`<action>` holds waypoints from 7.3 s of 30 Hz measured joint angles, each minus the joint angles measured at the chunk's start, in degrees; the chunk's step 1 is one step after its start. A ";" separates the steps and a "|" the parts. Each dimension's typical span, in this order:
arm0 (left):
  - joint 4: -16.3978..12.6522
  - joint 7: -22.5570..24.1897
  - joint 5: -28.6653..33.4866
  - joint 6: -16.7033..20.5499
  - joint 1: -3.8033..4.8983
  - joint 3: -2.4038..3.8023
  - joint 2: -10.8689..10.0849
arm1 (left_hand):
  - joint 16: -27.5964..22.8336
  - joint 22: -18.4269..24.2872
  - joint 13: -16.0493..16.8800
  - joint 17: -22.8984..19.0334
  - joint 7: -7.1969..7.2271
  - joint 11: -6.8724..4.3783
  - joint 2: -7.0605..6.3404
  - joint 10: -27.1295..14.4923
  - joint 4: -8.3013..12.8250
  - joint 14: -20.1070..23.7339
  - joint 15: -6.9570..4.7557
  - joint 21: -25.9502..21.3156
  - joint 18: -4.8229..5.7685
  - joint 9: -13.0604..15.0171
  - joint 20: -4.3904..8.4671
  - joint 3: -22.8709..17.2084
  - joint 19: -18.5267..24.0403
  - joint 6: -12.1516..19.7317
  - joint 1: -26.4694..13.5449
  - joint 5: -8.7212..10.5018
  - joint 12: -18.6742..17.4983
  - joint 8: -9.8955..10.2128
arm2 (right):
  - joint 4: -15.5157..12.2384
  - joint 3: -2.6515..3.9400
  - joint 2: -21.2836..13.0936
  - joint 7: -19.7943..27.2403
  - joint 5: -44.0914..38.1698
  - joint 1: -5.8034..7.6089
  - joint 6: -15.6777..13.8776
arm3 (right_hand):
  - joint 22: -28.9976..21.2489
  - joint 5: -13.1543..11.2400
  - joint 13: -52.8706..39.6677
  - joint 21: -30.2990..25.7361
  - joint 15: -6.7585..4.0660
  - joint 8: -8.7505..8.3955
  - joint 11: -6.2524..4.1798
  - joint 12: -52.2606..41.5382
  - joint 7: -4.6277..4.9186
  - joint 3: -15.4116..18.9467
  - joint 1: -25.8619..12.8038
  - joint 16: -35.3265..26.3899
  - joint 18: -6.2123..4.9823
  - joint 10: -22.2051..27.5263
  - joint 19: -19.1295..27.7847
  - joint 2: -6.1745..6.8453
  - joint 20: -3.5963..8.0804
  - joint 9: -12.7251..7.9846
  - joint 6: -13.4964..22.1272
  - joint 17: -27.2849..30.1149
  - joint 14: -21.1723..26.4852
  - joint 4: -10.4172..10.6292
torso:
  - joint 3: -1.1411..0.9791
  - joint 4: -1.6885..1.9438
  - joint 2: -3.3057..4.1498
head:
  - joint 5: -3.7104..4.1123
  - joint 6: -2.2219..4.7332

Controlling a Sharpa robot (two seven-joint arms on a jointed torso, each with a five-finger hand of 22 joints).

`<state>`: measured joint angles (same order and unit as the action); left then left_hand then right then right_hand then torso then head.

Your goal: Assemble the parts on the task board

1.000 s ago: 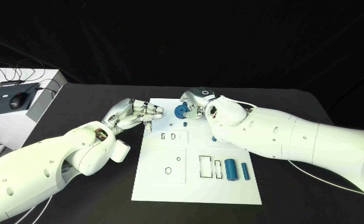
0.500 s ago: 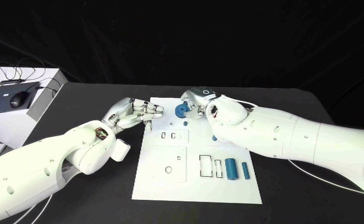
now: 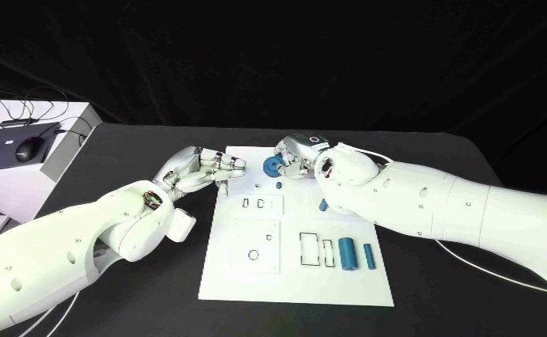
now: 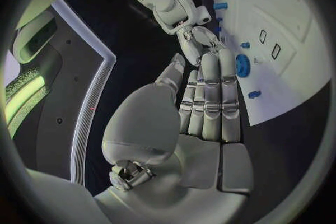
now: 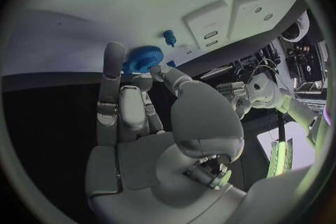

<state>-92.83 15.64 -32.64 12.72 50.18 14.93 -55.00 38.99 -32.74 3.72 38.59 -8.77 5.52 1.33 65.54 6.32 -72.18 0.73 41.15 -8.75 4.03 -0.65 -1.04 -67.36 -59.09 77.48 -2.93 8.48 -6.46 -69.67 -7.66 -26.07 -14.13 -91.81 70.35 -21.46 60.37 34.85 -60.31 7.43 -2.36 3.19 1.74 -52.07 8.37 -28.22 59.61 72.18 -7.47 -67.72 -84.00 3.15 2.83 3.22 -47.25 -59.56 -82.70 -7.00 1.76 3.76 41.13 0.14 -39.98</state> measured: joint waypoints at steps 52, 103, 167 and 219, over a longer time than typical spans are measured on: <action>0.41 -0.02 0.01 0.00 -0.01 0.00 0.14 | -0.01 -0.19 0.00 -0.11 0.00 0.00 0.00 0.00 0.00 0.00 0.00 0.01 -0.56 0.00 0.00 0.00 0.00 0.00 0.00 0.00 0.00 0.00 | -0.58 0.00 -2.32 3.58 6.14 -0.02 6.24 | 14.58 1.54 0.04 0.39 -0.02 0.00 0.51 -1.18 1.48 -24.17 -4.92 0.33 -1.30 0.71 -0.11 -1.71 0.12 -0.09 3.44 -0.95 0.00 -7.75 | -0.01 -0.03 -0.07 | -0.08 -0.26; 4.14 0.70 1.89 0.01 -1.52 0.00 1.04 | -4.76 2.40 0.60 -3.55 0.79 -1.81 -1.05 5.16 1.90 2.06 -0.42 -5.54 0.42 -0.08 0.12 0.32 0.95 -1.06 1.57 0.00 2.05 0.47 | -2.39 1.49 -24.84 31.06 36.36 0.93 -2.25 | -6.80 -24.89 14.73 -3.33 -0.42 0.35 0.33 9.63 -1.22 28.29 20.40 -17.10 1.38 3.58 2.96 -0.49 0.64 0.42 -8.54 17.10 2.84 -2.17 | -1.29 -2.11 -1.33 | 2.58 1.43; 4.08 0.96 0.39 -0.86 -2.34 0.01 1.25 | 12.03 -13.15 9.16 12.66 1.46 -3.32 -1.33 0.55 1.97 -1.14 -2.38 12.04 -0.15 -0.06 1.97 0.38 0.53 -1.66 1.84 0.00 16.36 1.49 | 11.17 1.36 -14.27 25.34 23.16 -3.29 2.78 | -14.46 -15.88 7.02 11.31 0.80 0.35 0.43 1.95 -0.78 26.69 14.80 5.20 -1.85 4.45 0.00 1.31 -0.42 0.44 -8.26 -14.13 -1.04 2.09 | -1.93 -2.25 -1.03 | 2.59 -0.43; 4.02 0.45 0.40 -0.87 -2.35 0.01 1.15 | 11.37 -12.49 8.22 12.41 1.47 -3.32 -1.10 0.55 1.97 -1.31 -2.16 10.93 -0.19 -0.06 1.95 0.39 0.51 -1.66 1.61 0.00 15.74 1.49 | 11.86 1.35 -13.33 25.26 24.02 -3.28 2.94 | -16.60 -15.63 6.24 12.19 0.48 0.34 0.20 1.95 -1.60 21.84 11.80 5.20 -2.24 3.85 0.18 -4.81 -0.60 0.43 -11.94 -13.58 -1.13 0.59 | -2.03 -2.40 -0.97 | 1.93 -0.52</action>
<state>-88.81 16.09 -32.24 11.85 47.83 14.94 -53.85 50.36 -45.23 11.94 51.01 -7.31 2.19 0.24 66.09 8.29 -73.49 -1.42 52.08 -8.94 3.97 1.30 -0.65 -66.84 -60.75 79.10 -2.93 24.22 -4.97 -57.81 -6.30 -39.39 11.13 -67.79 67.06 -18.52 43.77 19.22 -54.07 19.62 -1.88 3.54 1.94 -50.12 6.77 -6.37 71.42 77.38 -9.71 -63.86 -83.81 -1.66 2.23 3.65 -59.19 -73.14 -83.83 -6.40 -0.27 1.36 40.16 2.08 -40.50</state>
